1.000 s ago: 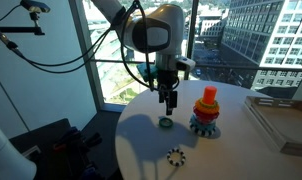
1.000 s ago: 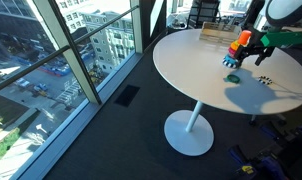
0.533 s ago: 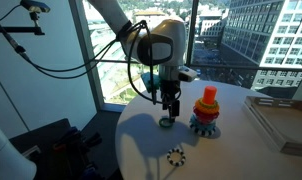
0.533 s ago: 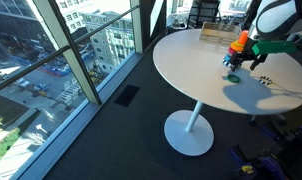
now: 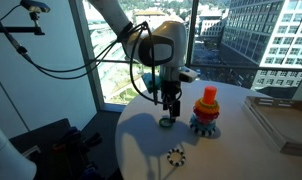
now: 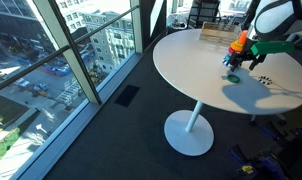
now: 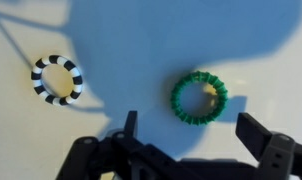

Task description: Put the dark green ring on the stack

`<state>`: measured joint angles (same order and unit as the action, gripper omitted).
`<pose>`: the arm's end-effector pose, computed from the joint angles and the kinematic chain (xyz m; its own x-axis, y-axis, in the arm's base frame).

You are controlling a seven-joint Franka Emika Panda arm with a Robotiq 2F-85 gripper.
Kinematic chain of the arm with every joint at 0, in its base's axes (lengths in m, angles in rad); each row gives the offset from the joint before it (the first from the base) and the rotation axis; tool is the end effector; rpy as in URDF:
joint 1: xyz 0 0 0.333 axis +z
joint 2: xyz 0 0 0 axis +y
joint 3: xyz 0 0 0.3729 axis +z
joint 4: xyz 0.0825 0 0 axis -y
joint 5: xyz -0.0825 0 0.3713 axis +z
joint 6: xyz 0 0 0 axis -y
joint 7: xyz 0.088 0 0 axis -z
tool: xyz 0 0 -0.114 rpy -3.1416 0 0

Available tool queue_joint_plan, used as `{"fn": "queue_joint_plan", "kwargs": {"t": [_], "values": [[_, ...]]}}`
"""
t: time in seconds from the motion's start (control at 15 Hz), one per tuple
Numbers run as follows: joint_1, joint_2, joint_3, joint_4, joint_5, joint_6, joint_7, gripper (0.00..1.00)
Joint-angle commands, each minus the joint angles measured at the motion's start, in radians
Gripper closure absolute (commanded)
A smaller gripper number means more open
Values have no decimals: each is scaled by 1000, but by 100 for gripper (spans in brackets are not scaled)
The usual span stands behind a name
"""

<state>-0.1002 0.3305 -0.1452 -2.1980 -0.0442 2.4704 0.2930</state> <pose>0.5452 -0.1344 0.2857 0.8780 -0.4774 -0.0335 -0.4734 -0.8767 0.0858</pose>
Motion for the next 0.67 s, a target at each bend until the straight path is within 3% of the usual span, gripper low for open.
{"fn": "queue_joint_plan", "kwargs": {"t": [0.0,0.6], "values": [[16,-2,-11,-4,0,0,10,0],[60,19,-14,-12,-8,30,74,0]]}}
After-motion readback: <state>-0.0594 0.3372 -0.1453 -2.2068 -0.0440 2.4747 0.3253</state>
